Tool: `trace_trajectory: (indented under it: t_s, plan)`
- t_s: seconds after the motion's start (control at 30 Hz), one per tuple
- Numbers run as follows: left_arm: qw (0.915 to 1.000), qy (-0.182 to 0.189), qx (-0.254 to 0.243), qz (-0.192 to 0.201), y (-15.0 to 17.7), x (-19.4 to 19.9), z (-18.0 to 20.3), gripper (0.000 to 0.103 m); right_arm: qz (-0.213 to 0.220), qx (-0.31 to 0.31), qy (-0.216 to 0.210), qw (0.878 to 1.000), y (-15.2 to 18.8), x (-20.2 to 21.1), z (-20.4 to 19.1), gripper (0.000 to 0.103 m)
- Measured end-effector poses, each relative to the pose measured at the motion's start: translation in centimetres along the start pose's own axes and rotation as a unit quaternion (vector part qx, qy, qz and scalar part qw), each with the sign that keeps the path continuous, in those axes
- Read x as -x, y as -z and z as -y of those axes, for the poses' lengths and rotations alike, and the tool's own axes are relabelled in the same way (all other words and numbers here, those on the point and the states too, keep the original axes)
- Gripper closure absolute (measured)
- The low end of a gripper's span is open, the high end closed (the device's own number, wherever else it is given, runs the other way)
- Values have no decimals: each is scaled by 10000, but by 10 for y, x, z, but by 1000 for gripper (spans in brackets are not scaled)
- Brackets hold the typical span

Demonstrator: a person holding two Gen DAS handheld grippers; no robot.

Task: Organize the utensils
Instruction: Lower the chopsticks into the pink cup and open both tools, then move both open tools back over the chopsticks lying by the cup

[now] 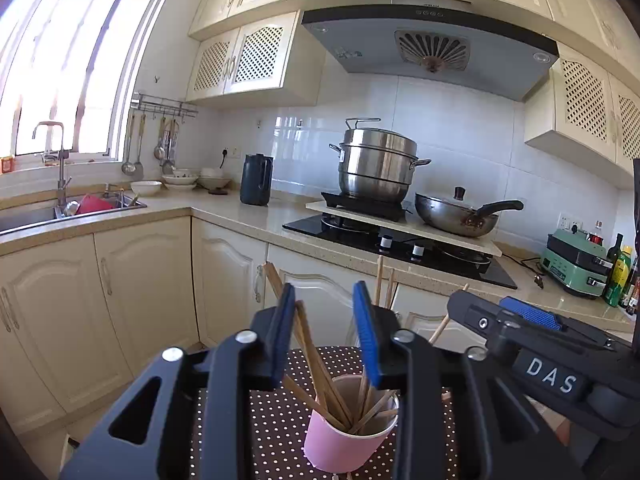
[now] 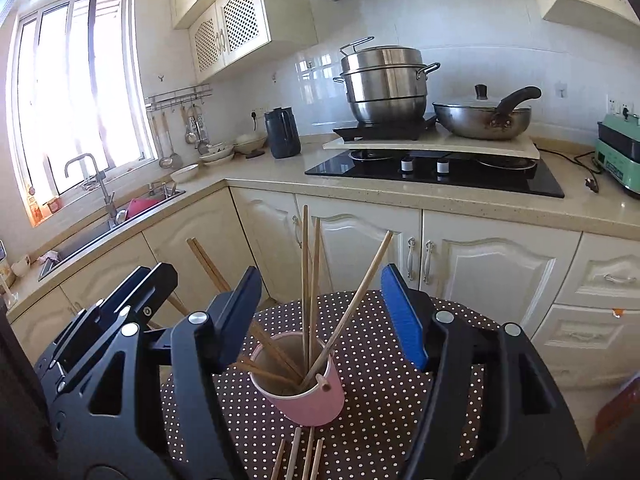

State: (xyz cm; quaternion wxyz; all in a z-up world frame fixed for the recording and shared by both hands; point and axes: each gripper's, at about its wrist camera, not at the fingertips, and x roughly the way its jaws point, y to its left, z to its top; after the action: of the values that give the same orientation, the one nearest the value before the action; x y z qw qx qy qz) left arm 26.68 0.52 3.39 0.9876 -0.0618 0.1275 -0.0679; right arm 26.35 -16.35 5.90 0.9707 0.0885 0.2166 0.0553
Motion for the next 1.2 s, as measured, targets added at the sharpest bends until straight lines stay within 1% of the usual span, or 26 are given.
trace_trajectory:
  t_s: [0.23, 0.63, 0.8, 0.9, 1.03, 1.13, 1.2]
  plan:
    - [9999, -25, -97, 21, -6, 12, 4, 66, 61, 3, -8, 10000, 0, 13, 2, 37]
    - [9988, -43, -365, 323, -10, 49, 12, 60, 306, 90, -34, 9995, 4, 47, 1, 29]
    - [9980, -53, -465, 417, -2, 66, 15, 57, 429, 199, 13, 9989, 15, 65, 1, 25]
    - [9982, 25, -453, 390, 3, 73, 16, 56, 388, 150, -2, 9991, 25, 72, 4, 24]
    - [9977, 2, -552, 382, 14, 83, 20, 55, 380, 96, 58, 9992, 39, 80, 7, 23]
    - [9977, -42, -613, 290, 27, 88, 21, 54, 284, 12, 104, 9995, 51, 83, 10, 23]
    - [9979, -4, -628, 142, 37, 89, 21, 53, 163, -34, 119, 9998, 61, 82, 13, 23]
